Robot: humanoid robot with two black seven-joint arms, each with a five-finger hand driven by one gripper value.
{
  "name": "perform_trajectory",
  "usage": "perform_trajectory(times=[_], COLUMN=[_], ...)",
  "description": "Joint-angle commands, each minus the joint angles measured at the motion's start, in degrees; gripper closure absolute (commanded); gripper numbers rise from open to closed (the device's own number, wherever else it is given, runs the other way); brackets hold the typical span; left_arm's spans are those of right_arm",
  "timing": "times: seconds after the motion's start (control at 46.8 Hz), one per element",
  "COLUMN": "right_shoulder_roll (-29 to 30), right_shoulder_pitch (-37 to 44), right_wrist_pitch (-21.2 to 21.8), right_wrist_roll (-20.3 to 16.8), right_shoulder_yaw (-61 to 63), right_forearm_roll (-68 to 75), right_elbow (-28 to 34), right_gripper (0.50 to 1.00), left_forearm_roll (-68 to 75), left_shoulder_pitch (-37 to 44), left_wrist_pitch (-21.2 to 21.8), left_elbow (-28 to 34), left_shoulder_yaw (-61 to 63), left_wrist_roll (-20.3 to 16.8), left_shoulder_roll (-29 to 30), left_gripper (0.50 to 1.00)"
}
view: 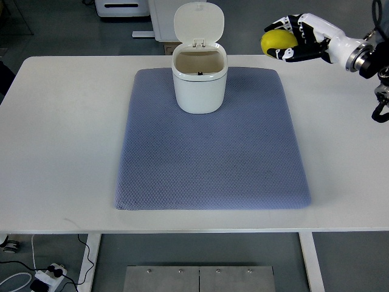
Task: Put lemon in trash with right hand
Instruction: 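Lift the lemon with the right hand and carry it above the bin, then lower the lemon into the white bin and open the right hand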
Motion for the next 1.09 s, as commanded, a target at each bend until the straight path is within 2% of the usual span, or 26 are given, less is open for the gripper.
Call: perform_trajectory(times=[0.0,0.256,0.534,0.898,1.069], right_shoulder_roll=[2.09,8.41,16.15,23.27,25.91], right_shoulder_pitch=[0.72,3.00,4.24,4.50,4.50], right_wrist_pitch=[-0.21,-0.82,-0.74,-0.39,-0.30], right_wrist_roll=[-0.83,-2.42,-3.47,-3.82,-4.35], right_shoulder_yaw=[-0.02,-0.11,-0.46,-2.39,-2.39], right_forearm_roll=[0.44,0.88,1.59,1.50,1.50], right_elbow=[-0.20,-2.39,-9.16,-17.16,-19.88], right_gripper=[1.000,1.000,1.000,1.000,0.977], left_forearm_roll=[-0.01,-0.01,-0.01,-0.01,-0.01], left_shoulder_pitch=[0.01,0.01,0.01,0.01,0.01], left_wrist_pitch=[0.00,0.00,0.00,0.00,0.00], left_elbow=[0.00,0.00,0.00,0.00,0.00], left_shoulder_yaw=[0.00,0.00,0.00,0.00,0.00], left_wrist_roll=[0.00,0.00,0.00,0.00,0.00], left_shoulder_roll=[0.00,0.00,0.00,0.00,0.00], left_gripper=[0.500,0.500,0.500,0.500,0.500])
